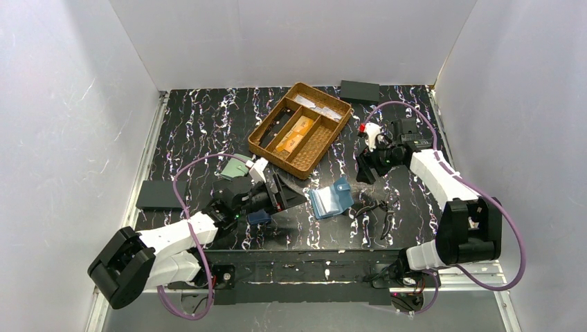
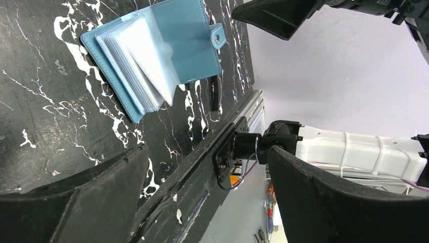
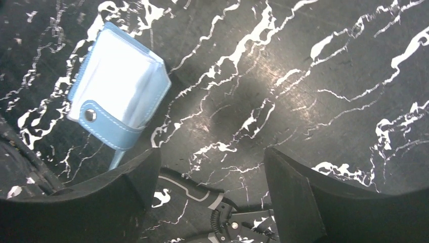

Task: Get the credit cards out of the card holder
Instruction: Open the card holder at the center of the board, then remove the credit card from the card holder.

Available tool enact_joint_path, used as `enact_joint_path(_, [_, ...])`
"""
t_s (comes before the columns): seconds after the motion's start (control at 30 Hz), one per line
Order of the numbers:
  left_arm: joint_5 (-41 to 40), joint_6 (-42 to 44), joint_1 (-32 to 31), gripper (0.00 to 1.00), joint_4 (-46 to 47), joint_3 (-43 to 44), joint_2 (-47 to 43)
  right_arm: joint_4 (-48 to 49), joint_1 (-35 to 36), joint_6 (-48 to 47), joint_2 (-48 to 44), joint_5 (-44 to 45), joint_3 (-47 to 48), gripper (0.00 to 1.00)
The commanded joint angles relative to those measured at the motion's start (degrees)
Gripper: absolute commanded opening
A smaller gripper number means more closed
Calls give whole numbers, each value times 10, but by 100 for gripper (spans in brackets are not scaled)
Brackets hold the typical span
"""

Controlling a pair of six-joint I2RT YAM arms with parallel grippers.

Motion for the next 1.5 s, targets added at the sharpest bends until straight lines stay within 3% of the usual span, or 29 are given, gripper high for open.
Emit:
enact_joint_path(0.0, [-7, 5, -3, 86, -13, 25, -10, -24, 0, -20, -23, -59, 26, 83])
enact_joint_path(0.3, [-17, 4, -2, 86, -22, 25, -17, -36, 31, -39, -55, -128, 49, 83])
enact_joint_path(0.57, [-27, -5, -2, 86, -25, 12, -21, -57, 130, -108, -93, -185, 26, 82])
enact_joint_path(0.77, [-38, -15, -3, 85, -25, -2, -33, -24, 231, -104, -86, -138, -10, 83])
enact_joint_path(1.0, [-52, -25, -2, 85, -26, -21, -50, 53, 300, -37, -36, 25, -47, 85])
enact_joint_path(1.23, [-59, -29, -2, 85, -26, -32, -57, 93, 329, 13, 23, 133, -42, 86])
enact_joint_path(1.47, [-62, -29, -2, 86, -25, -39, -60, 98, 331, 20, 47, 156, -43, 85])
